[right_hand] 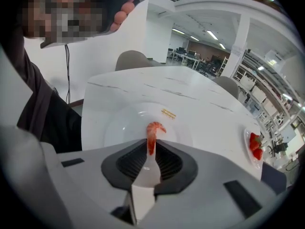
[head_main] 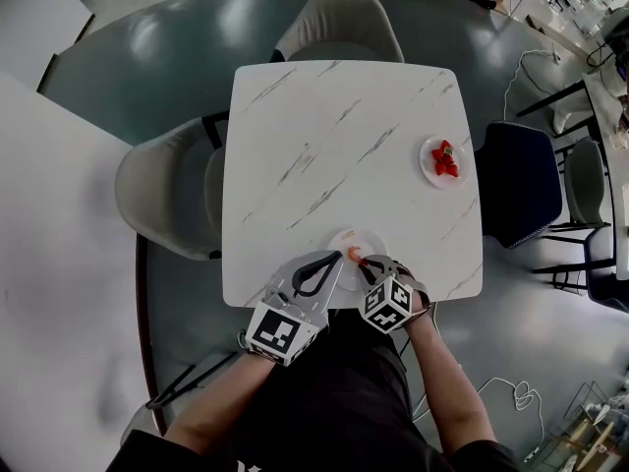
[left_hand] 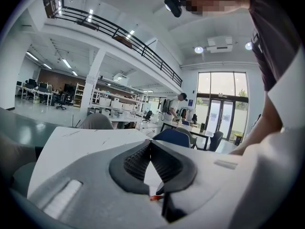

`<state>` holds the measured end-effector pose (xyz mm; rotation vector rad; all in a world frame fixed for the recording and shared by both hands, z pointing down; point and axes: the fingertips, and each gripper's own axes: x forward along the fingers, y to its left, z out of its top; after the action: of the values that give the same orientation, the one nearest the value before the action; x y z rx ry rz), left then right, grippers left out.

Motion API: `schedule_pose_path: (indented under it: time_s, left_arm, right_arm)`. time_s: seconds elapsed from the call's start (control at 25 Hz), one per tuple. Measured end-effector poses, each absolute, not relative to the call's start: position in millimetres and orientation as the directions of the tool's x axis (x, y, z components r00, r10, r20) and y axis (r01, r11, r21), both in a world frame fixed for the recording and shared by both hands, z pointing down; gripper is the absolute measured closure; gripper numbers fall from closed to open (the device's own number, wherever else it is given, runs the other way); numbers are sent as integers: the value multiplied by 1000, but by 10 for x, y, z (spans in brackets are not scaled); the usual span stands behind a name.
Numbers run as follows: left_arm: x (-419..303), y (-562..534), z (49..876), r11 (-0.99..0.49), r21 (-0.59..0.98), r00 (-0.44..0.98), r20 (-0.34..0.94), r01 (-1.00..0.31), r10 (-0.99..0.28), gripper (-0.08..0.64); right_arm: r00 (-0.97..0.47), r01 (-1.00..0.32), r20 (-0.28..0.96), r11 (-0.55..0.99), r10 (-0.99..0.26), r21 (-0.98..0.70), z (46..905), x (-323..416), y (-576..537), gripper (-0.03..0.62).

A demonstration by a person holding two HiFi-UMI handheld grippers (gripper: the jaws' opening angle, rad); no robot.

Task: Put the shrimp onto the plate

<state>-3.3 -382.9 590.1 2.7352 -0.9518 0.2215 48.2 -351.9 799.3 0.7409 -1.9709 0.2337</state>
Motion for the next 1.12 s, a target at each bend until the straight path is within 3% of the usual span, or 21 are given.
schedule_pose_path:
  time_s: [0.12, 0.48, 0.68, 1.12]
  left_arm:
    - [-26, -3824, 5872, -763, 169, 778, 225, -624, -587, 552]
    - [74, -3677, 5704, -768, 183, 784, 256, -613, -565, 552]
    - [169, -3585, 5475, -776, 203, 799, 236, -597, -553, 552]
    - [231, -3596, 4800, -751, 225, 784, 200, -621, -588, 552]
  right_arm:
    - [-338, -588, 860, 799, -383, 125, 7979, 477, -3509, 504]
    - [-398, -682, 788, 726, -469, 88, 7275, 534, -3499, 506]
    - [-471, -772, 664, 635, -581, 8, 6540, 527, -3580, 589]
    - [-511, -855, 345, 507, -788, -108, 5068, 458, -3693, 591]
